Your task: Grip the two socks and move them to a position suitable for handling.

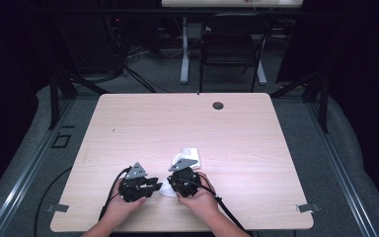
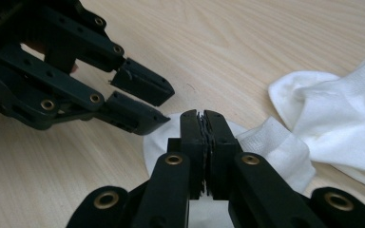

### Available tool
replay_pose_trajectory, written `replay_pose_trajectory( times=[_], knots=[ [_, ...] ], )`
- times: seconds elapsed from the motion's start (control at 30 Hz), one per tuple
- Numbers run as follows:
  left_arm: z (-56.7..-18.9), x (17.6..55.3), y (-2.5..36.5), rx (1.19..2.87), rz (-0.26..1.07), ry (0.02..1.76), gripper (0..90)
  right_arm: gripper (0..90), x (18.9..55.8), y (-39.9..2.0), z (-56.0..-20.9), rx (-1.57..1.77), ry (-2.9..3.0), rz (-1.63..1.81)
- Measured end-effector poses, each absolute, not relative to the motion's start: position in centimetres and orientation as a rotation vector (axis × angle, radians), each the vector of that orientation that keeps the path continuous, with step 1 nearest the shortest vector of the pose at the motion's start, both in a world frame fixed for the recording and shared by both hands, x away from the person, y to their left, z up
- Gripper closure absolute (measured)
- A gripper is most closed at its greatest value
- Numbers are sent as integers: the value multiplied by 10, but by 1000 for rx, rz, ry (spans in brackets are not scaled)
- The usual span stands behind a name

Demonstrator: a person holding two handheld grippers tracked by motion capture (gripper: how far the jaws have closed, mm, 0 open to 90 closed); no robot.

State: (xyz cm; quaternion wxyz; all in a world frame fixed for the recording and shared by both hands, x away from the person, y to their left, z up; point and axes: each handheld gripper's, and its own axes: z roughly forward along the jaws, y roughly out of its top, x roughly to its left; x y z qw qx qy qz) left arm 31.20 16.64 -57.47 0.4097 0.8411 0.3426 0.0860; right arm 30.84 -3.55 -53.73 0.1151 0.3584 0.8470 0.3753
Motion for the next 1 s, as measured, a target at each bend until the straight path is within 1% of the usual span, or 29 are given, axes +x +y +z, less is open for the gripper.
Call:
replay_pose_trajectory(
  times=[0.3,0.37,0.47,0.67,1.0],
  knots=[
    [-581,311,158,2163,221,840,692,880,304,-55,-527,1070,2453,1144],
    [-582,309,155,2187,251,820,732,881,303,-60,-527,1076,2445,1153],
    [-582,307,152,2204,281,794,756,880,302,-63,-526,1077,2432,1163],
    [-582,305,150,2209,272,784,843,881,300,-79,-522,1081,2400,1176],
    [-581,306,151,2208,255,797,863,879,291,-116,-522,1126,2372,1183]
  ],
)
